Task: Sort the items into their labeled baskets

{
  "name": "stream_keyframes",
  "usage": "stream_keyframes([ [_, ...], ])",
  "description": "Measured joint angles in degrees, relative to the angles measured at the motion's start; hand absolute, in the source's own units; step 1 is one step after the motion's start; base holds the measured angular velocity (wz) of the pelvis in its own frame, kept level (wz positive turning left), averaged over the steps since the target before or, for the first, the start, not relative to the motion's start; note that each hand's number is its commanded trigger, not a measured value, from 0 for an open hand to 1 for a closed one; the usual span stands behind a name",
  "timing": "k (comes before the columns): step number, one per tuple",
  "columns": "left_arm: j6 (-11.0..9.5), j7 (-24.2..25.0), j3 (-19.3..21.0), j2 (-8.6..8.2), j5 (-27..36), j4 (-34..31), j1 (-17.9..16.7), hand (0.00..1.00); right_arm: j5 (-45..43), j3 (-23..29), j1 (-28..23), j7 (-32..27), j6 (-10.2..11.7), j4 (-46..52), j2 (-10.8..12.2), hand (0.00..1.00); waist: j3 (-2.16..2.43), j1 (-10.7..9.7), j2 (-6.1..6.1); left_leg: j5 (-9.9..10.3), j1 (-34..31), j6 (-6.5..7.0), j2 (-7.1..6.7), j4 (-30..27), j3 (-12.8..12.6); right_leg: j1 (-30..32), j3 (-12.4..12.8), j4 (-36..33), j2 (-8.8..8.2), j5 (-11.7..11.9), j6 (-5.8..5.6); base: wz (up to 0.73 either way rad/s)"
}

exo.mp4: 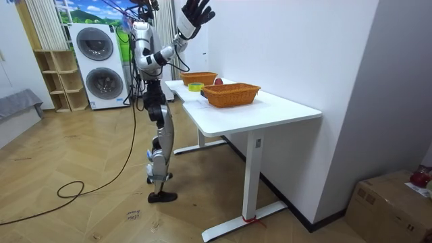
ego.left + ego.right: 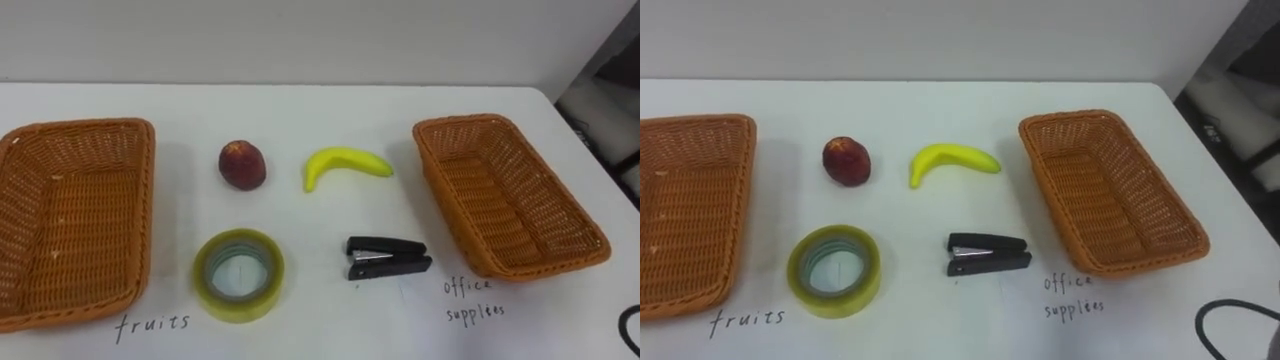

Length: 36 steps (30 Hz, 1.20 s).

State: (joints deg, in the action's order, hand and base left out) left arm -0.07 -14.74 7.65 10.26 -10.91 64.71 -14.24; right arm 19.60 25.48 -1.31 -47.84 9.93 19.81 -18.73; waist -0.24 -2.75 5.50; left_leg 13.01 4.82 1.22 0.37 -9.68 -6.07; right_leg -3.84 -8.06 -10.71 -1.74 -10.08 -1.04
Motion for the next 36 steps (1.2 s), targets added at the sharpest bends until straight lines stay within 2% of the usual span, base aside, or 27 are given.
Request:
stream_keyframes([
  [4, 0.0, -0.5, -0.8, -0.02, 0.0, 0.6, 0.0, 0.00, 0.0, -2.9, 1.2, 2.1, 0.0, 0.0, -0.3, 0.00, -0.08, 0.8, -0.37, 0.0, 0.0, 0.00, 0.02, 0.0, 0.0, -0.1, 0.0, 0.0, 0.00, 0.0, 0.02, 0.00],
  [7, 0.0, -0.9, -1.1, -0.02, 0.0, 0.6, -0.1, 0.00, 0.0, -4.8, 1.9, 4.6, 0.0, 0.0, -1.4, 0.00, -0.21, 1.1, -0.56, 0.0, 0.0, 0.00, 0.02, 0.0, 0.1, -0.1, -0.1, 0.0, 0.00, 0.0, 0.03, 0.00],
  [15, 0.0, -0.9, -1.1, -0.01, -2.8, 0.5, -0.3, 0.00, -0.4, -6.4, 4.2, 10.3, 0.0, 0.1, -2.1, 0.00, 0.17, 1.6, 0.32, -0.1, -0.2, 0.00, -0.02, -0.2, 0.4, -0.1, -0.5, 0.1, -0.03, 0.0, 0.03, 0.02],
  [21, 0.0, 0.9, -1.1, -0.01, -4.0, -0.5, -0.3, 0.00, -5.3, -8.1, 4.3, 16.5, -0.3, 0.1, -2.6, 0.00, 0.16, 1.7, 0.44, -0.1, -0.3, 0.00, -0.02, -0.4, 0.7, -0.1, -0.5, 0.1, -0.06, 0.0, 0.03, 0.00],
  [23, 0.3, 2.1, -1.1, 0.04, -4.9, -1.0, 0.1, 0.00, -7.0, -10.2, 4.3, 19.2, -1.3, 0.1, -4.2, 0.00, 0.10, 1.8, 0.35, -0.1, -0.3, 0.00, 0.00, -0.3, 0.5, -0.1, -0.5, 0.1, -0.05, 0.0, 0.03, 0.00],
  [29, 0.7, 3.8, -1.2, 0.09, -5.0, -3.3, 0.5, 0.00, -11.4, -14.9, 4.3, 26.8, -3.5, 0.1, -6.6, 0.00, 0.17, 3.0, 0.86, -0.1, -0.3, -0.11, 0.11, 0.0, 0.5, -0.1, -0.6, 0.1, 0.06, 0.1, 0.11, 0.00],
  [32, 0.9, 3.7, -1.2, 0.13, -5.0, -4.2, 0.3, 0.00, -13.5, -16.7, 4.3, 30.4, -5.0, 0.1, -6.9, 0.00, 0.24, 3.1, 1.37, -0.2, -0.3, -0.06, 0.03, -0.2, 0.8, -0.2, -0.8, 0.1, -0.01, 0.1, 0.11, 0.05],
  [36, 1.0, 3.6, -1.3, 0.37, -5.0, -4.6, -0.2, 0.00, -14.4, -17.7, 4.3, 33.3, -5.2, 0.1, -7.1, 0.00, 0.26, 3.1, 1.69, -0.2, -0.3, -0.04, -0.07, -0.2, 1.4, -0.4, -1.4, 0.1, -0.13, 0.1, 0.10, 0.09],
])
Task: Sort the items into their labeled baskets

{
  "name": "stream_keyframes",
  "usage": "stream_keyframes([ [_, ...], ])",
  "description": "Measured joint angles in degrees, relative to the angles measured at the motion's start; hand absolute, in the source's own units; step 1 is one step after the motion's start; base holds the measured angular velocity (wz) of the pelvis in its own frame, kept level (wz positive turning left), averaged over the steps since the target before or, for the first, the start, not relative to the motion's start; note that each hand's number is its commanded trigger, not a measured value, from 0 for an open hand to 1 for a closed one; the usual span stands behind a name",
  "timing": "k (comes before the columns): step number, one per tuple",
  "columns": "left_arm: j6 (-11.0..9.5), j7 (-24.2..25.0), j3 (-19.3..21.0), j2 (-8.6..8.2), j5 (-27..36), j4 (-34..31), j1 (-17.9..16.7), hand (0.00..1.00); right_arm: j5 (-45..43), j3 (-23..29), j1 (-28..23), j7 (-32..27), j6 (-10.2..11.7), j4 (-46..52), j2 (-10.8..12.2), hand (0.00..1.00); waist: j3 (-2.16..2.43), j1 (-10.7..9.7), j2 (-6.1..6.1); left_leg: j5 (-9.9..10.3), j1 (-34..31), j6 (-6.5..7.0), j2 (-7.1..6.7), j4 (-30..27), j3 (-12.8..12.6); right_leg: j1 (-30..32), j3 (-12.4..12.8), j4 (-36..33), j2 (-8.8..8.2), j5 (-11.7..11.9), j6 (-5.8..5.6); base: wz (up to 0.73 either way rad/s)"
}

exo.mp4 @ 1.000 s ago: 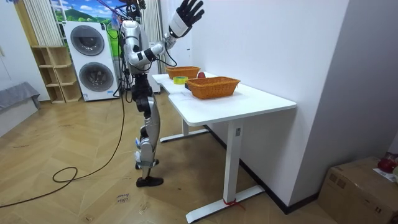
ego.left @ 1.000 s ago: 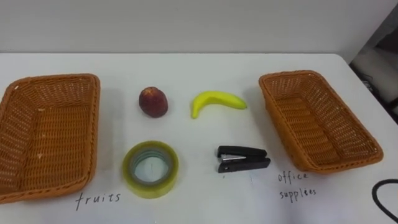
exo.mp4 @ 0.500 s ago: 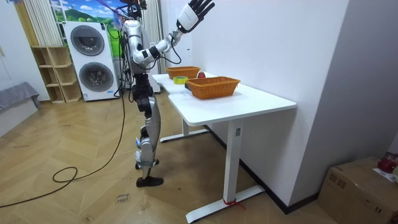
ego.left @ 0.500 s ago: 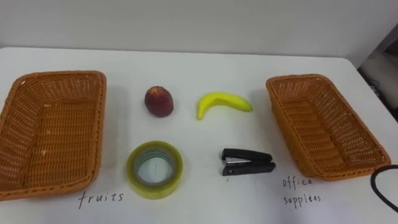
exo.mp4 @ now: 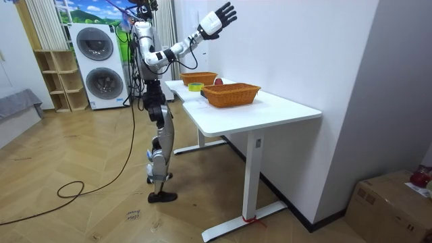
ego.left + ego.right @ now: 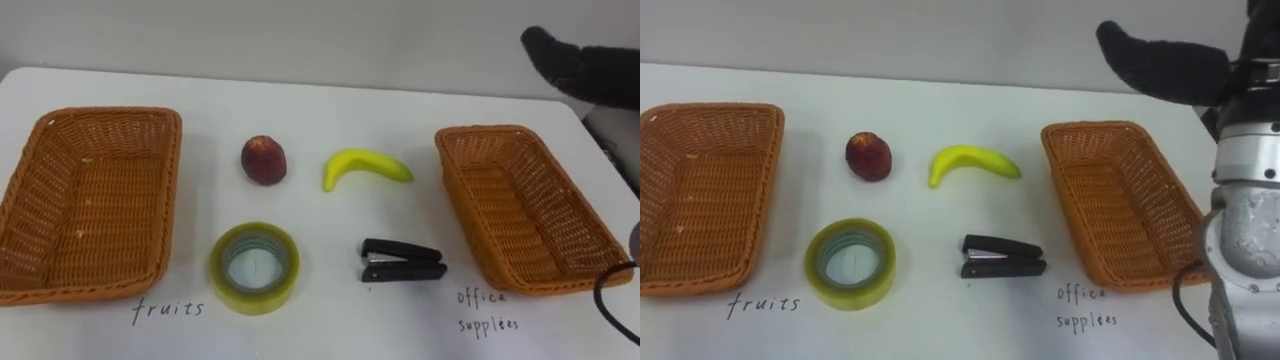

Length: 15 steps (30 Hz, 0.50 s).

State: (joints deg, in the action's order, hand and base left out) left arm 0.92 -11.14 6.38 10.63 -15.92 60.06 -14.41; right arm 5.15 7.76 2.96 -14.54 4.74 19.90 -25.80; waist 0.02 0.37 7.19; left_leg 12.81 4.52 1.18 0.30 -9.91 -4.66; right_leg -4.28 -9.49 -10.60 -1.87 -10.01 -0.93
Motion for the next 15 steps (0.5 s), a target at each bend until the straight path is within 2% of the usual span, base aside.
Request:
stream_keyframes([
  [5, 0.0, 0.0, -1.0, 1.13, 0.0, 0.1, -0.3, 0.00, -2.4, -0.2, 0.0, 4.9, 0.0, 0.0, 0.0, 0.00, -0.15, 0.2, -0.08, 0.0, 0.2, 0.00, -0.04, 0.0, 0.1, -0.8, -0.1, 0.9, -0.02, 0.0, -0.01, 0.04],
  [8, 0.0, 0.0, -1.1, 1.25, 0.0, 0.1, -0.3, 0.00, -3.9, -0.6, 0.0, 7.7, 0.0, -0.7, 0.0, 0.00, -0.42, 0.2, -0.47, 0.0, 0.2, 0.00, -0.03, 0.0, 0.1, -0.7, -0.1, 0.9, -0.01, 0.0, -0.01, 0.00],
  [15, 0.0, 0.1, -1.1, 1.33, 0.0, 0.2, -0.1, 0.00, -6.8, -2.4, 0.0, 13.8, -1.2, -1.3, 0.0, 0.00, -0.33, 0.5, -0.56, 0.0, 0.2, 0.00, 0.00, 0.0, 0.0, -0.7, -0.1, 0.8, 0.01, 0.0, 0.01, 0.00],
])
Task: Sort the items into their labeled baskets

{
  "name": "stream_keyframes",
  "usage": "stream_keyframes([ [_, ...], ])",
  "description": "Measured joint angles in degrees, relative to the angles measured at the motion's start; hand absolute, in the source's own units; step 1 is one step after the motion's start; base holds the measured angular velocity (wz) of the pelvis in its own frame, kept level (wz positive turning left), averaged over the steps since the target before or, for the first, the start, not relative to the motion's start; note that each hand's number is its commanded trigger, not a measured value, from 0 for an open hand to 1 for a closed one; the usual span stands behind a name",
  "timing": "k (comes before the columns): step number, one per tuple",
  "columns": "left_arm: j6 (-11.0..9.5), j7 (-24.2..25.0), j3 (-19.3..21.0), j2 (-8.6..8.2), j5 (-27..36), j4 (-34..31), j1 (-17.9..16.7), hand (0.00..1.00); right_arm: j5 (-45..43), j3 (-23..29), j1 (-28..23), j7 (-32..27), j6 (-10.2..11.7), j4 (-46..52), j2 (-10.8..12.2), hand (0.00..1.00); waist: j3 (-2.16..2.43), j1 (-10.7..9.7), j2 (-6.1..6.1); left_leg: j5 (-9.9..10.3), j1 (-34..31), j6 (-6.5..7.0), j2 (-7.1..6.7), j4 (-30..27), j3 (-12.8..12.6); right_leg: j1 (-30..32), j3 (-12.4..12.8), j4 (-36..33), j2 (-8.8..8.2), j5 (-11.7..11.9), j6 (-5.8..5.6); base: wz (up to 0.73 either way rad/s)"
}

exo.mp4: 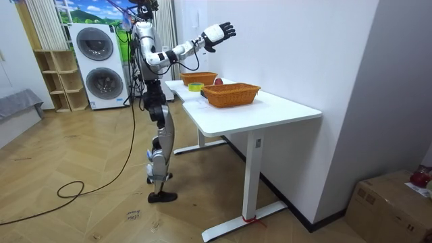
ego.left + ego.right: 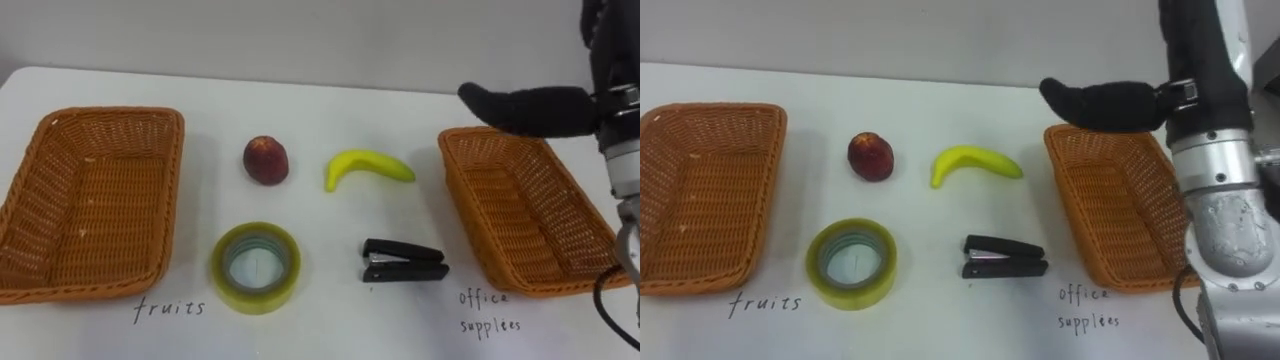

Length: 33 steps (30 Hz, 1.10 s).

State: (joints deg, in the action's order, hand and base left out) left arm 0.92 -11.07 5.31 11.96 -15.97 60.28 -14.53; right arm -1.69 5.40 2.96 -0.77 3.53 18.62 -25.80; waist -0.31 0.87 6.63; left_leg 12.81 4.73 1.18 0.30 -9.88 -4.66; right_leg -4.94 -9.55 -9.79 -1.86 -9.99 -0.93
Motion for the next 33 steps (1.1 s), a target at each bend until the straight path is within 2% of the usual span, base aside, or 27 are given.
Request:
stream_keyframes([
  [4, 0.1, 0.6, -0.8, 0.29, 0.1, -0.1, 0.9, 0.00, -0.6, -2.2, 0.0, 3.5, 0.0, -1.3, 0.0, 0.00, 0.08, 0.5, 0.13, 0.0, -0.1, 0.00, 0.02, -0.1, 0.0, 0.0, 0.0, 0.0, 0.00, 0.0, 0.01, 0.00],
  [10, 0.4, 1.8, -2.2, 0.38, 0.1, -1.2, 2.0, 0.00, -1.9, -6.3, 0.0, 11.0, -3.4, -2.7, 0.0, 0.00, -0.04, 1.1, -0.04, 0.0, -0.1, 0.00, -0.03, -0.2, 0.1, 0.0, 0.0, 0.0, -0.06, 0.0, 0.00, 0.00],
  [16, 0.4, 1.7, -2.2, 0.37, 0.2, -1.3, 2.5, 0.00, -6.0, -8.7, -0.1, 16.0, -4.7, -4.8, 0.0, 0.00, -0.08, 1.3, -0.34, 0.0, -0.1, 0.00, -0.03, -0.4, 0.2, -0.2, -0.1, 0.0, -0.07, 0.0, 0.00, 0.00],
  [25, 0.4, 1.7, -2.2, 0.36, 0.2, -0.6, 2.6, 0.00, -7.9, -8.8, -0.2, 20.5, -4.8, -5.0, 0.0, 0.00, -0.11, 1.5, -0.39, 0.0, -0.1, 0.00, -0.04, -0.6, 0.2, -0.3, 0.0, 0.0, -0.07, 0.0, 0.05, 0.00],
  [33, 0.4, 1.7, -2.3, 0.32, 0.2, -0.6, 2.8, 0.00, -7.8, -9.3, -1.4, 23.7, -4.9, -4.9, 0.1, 0.00, -0.05, 3.1, -0.07, 0.0, 0.4, 0.00, -0.05, -0.6, 0.5, -0.7, -0.2, 0.1, -0.05, 0.1, 0.08, 0.00],
])
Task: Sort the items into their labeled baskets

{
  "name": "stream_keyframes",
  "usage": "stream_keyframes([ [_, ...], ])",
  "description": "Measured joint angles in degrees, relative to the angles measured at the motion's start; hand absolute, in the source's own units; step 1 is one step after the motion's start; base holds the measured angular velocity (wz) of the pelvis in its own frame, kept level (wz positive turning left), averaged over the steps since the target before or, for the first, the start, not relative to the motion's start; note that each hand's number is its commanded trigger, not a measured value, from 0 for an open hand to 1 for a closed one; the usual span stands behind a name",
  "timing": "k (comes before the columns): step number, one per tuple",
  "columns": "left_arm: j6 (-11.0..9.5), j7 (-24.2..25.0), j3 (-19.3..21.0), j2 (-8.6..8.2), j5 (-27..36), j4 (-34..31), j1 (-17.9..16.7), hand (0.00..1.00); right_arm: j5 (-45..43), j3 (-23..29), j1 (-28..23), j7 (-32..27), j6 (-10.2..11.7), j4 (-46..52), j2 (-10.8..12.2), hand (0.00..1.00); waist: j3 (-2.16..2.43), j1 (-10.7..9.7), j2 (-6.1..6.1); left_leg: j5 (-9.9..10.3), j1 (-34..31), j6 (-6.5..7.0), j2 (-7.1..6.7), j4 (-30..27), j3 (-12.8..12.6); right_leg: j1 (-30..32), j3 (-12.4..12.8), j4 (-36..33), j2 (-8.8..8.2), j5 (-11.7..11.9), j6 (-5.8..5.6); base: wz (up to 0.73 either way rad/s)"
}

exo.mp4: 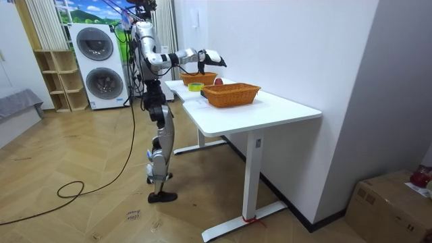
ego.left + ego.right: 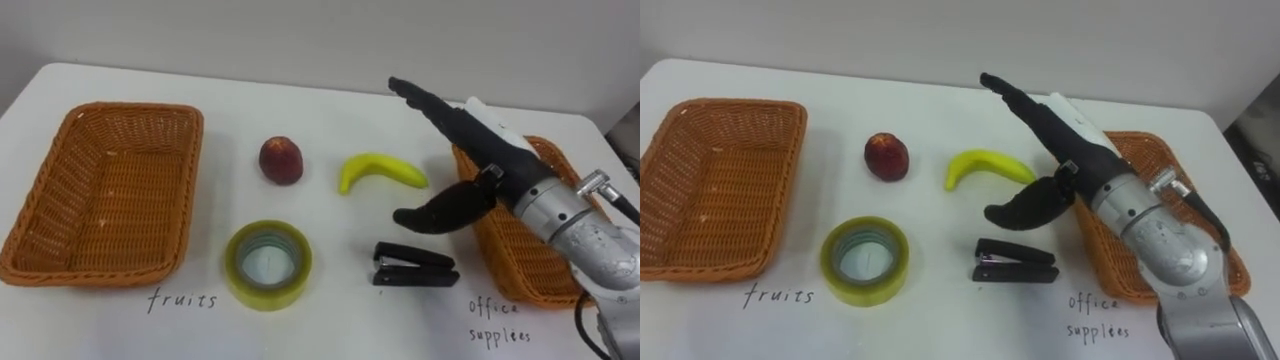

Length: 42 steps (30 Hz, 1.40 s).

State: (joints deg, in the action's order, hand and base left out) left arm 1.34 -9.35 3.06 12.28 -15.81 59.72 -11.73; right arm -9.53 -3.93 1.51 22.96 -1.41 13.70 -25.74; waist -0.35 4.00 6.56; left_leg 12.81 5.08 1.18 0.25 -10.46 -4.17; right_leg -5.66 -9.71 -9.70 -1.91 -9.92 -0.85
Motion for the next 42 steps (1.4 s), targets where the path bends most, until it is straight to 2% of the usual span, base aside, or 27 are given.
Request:
stream_keyframes([
  [6, 0.0, 0.0, -0.3, 0.33, 0.0, 0.0, 0.5, 0.00, 0.0, -1.4, -0.9, 4.7, -1.4, 0.0, 0.3, 0.00, -0.34, 0.6, 0.72, 0.0, -0.6, 0.00, -0.03, -0.2, 1.0, 0.0, -1.3, 0.0, -0.08, 0.1, 0.06, 0.08],
  [11, 0.0, -0.1, -1.5, 0.64, -0.1, 0.0, 0.9, 0.00, 0.0, -1.7, -1.0, 8.4, -2.0, 0.0, 0.8, 0.00, -0.33, 1.0, 1.00, 0.0, -1.0, -0.01, -0.06, -0.4, 1.3, 0.1, -1.6, 0.0, -0.07, 0.1, 0.06, 0.04],
  [16, 0.0, -0.1, -2.8, 1.51, -0.1, 0.0, 1.0, 0.00, 0.0, -2.1, -2.2, 9.5, -2.1, -1.4, 0.9, 0.00, -0.17, 1.0, 1.24, 0.0, -1.1, -0.01, -0.08, -0.5, 1.4, 0.1, -1.5, 0.1, -0.07, 0.1, 0.06, 0.00],
  [25, 0.0, -0.1, -5.6, 1.84, -0.1, -0.1, 2.4, 0.00, -1.2, -4.1, -3.3, 12.2, -2.4, -3.3, 1.4, 0.00, -0.27, 1.1, 1.10, 0.0, -1.5, -0.01, -0.07, -0.8, 1.5, 0.3, -1.4, 0.1, -0.06, 0.1, 0.07, 0.00],
  [31, 0.8, 0.0, -5.6, 1.87, -0.1, 0.1, 2.5, 0.00, -4.8, -4.1, -4.5, 14.5, -3.8, -4.0, 2.2, 0.00, -0.31, 1.1, 0.84, 0.0, -1.9, -0.02, -0.05, -0.9, 1.5, 0.7, -1.4, 0.0, -0.03, 0.1, 0.14, 0.00],
  [42, 0.9, 0.0, -5.5, 1.87, 0.0, -0.1, 2.5, 0.00, -10.5, -4.1, -4.7, 16.6, -4.5, -4.1, 2.3, 0.00, -0.28, 1.0, 0.76, 0.0, -1.5, -0.02, -0.05, -0.8, 1.5, 0.6, -1.1, 0.0, -0.04, 0.1, 0.14, 0.00],
])
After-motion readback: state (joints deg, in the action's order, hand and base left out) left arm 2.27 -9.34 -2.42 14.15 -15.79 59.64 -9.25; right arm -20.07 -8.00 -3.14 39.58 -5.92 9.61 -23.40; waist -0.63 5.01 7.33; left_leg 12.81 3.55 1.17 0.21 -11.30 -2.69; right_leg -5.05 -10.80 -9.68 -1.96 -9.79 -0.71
